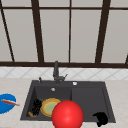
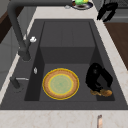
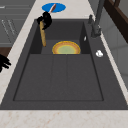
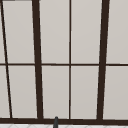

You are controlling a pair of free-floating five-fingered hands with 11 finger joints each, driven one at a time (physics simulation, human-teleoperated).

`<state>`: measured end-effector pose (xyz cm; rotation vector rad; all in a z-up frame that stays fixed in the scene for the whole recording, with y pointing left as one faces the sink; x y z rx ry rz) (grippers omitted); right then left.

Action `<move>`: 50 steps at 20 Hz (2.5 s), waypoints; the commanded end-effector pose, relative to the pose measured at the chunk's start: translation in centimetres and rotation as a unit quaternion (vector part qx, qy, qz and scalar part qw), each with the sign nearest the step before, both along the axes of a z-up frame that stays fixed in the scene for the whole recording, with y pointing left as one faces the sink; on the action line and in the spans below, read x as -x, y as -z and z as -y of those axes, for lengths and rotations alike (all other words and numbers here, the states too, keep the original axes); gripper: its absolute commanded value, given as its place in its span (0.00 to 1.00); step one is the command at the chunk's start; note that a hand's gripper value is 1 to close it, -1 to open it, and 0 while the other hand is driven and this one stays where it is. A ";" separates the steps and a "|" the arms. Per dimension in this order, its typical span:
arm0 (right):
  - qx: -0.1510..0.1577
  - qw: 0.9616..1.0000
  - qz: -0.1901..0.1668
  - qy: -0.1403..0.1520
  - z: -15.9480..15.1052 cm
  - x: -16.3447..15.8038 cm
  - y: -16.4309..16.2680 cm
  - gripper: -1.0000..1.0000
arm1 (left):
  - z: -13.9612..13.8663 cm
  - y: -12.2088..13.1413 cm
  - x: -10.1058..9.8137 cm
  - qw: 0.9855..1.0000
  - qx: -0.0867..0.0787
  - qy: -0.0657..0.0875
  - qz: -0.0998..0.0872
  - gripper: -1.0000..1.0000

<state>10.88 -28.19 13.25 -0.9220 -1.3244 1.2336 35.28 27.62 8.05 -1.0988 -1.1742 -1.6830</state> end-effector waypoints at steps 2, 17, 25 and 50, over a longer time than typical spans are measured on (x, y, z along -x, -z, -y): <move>0.000 1.000 0.000 0.000 0.0 0.0 0.0 0.50 | -0.9 1.5 -0.3 0.998 0.025 0.036 -0.047 1.00; 0.000 1.000 0.000 0.000 0.0 0.0 0.0 0.50 | -3.1 5.5 -3.6 0.997 0.018 0.065 -0.042 0.00; 0.000 1.000 0.000 0.000 0.0 0.0 0.0 0.50 | -3.0 7.3 -6.0 0.995 0.028 0.067 -0.062 0.00; 0.000 1.000 0.000 0.000 0.0 0.0 0.0 0.50 | -2.3 5.3 -7.0 0.995 0.053 0.034 -0.074 0.00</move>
